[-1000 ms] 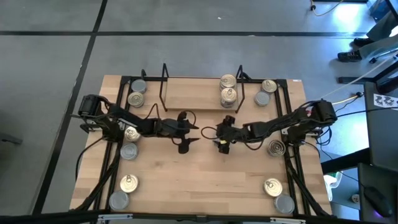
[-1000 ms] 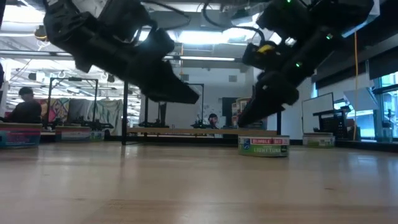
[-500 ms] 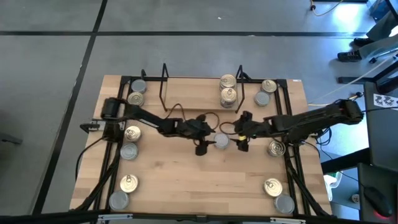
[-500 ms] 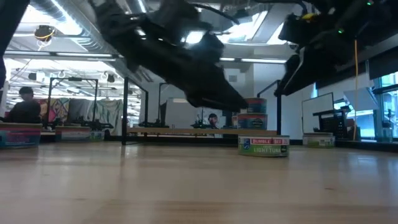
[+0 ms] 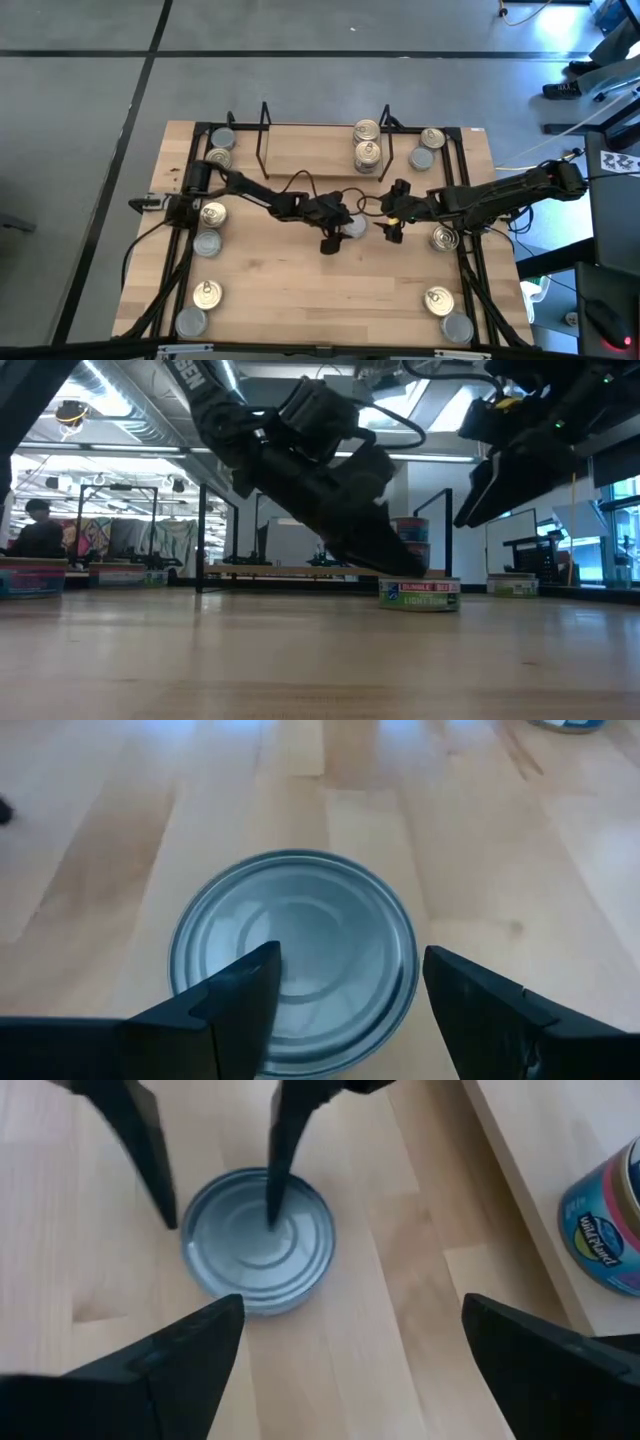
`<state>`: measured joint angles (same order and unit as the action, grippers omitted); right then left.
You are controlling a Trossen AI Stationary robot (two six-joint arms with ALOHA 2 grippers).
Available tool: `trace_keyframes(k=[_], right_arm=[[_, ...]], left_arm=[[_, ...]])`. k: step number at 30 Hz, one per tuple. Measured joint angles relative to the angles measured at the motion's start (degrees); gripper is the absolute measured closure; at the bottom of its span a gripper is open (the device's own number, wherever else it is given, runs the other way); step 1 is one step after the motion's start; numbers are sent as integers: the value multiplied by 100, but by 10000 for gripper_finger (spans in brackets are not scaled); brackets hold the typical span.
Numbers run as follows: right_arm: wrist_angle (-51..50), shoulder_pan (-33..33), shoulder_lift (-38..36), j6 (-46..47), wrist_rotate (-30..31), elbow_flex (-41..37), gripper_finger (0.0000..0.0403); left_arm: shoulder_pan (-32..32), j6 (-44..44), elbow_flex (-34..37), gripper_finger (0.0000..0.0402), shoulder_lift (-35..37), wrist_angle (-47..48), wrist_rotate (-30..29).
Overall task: Stack canned seafood by type on shelf
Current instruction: Put the green tuna can on the shelf
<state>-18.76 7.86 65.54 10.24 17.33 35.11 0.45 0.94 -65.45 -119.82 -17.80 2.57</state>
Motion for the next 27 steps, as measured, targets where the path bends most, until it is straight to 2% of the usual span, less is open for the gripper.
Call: trace_keyframes(k=[8,19,21,27], right_arm=[[133,0,7,0,-42,0,29],[223,0,44,-4,-42,2,29],[327,0,44,-2,-42,4,29],[674,0,42,0,-209,4,29]], left_arm=[[75,188,-4,153,159,795,-39],[-15,-53,59,153,1143,2285,-157],[-18,-154,77,153,1280,2263,-232],[-24,-296,681,153,1303,1090,-238]])
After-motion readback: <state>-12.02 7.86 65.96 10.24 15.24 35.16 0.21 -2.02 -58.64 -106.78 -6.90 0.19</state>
